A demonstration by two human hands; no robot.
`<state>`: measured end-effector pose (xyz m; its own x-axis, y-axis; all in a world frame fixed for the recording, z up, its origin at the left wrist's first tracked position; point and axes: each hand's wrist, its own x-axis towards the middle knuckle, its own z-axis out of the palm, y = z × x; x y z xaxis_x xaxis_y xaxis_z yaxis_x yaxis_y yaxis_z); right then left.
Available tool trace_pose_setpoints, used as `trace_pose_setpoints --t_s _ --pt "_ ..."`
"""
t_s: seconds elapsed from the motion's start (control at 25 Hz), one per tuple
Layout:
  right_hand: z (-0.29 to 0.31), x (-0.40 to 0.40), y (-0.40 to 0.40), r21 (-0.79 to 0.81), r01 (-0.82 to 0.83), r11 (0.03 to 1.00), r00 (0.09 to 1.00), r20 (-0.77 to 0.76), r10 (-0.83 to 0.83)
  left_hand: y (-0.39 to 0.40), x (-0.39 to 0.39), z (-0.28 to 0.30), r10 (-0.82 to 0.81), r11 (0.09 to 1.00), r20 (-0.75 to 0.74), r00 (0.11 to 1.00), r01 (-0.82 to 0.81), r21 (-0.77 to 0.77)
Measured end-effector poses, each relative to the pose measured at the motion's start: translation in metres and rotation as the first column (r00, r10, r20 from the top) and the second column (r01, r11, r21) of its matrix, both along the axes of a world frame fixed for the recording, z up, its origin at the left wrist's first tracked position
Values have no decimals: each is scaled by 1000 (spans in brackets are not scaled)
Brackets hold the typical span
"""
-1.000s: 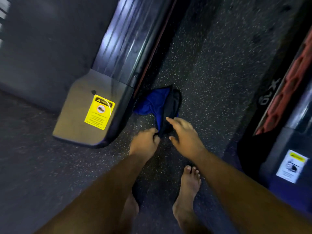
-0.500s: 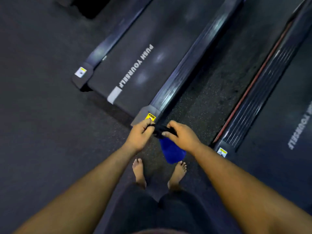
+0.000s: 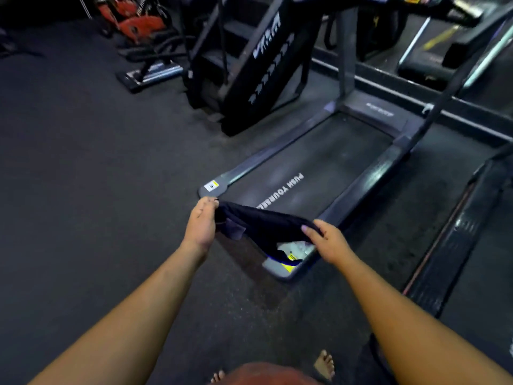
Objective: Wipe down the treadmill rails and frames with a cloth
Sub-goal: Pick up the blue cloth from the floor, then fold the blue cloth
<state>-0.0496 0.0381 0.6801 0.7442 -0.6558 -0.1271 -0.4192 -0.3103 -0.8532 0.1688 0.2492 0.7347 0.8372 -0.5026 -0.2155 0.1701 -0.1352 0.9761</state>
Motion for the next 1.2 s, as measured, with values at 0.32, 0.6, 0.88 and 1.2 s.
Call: trace_pose_setpoints --t_s 0.32,0.6,0.88,1.2 --pt "125 176 66 54 41 998 944 325 -56 114 131 61 78 994 302 950 -99 54" --pt "129 308 62 419 32 907 973 195 -125 102 228 81 230 970 80 970 -235 62" --pt "109 443 118 239 -142 961 897 442 22 58 300 70 279 960 217 935 -279 -32" --pt "88 602 138 47 -314 948 907 309 285 56 426 53 161 985 170 972 -147 -91"
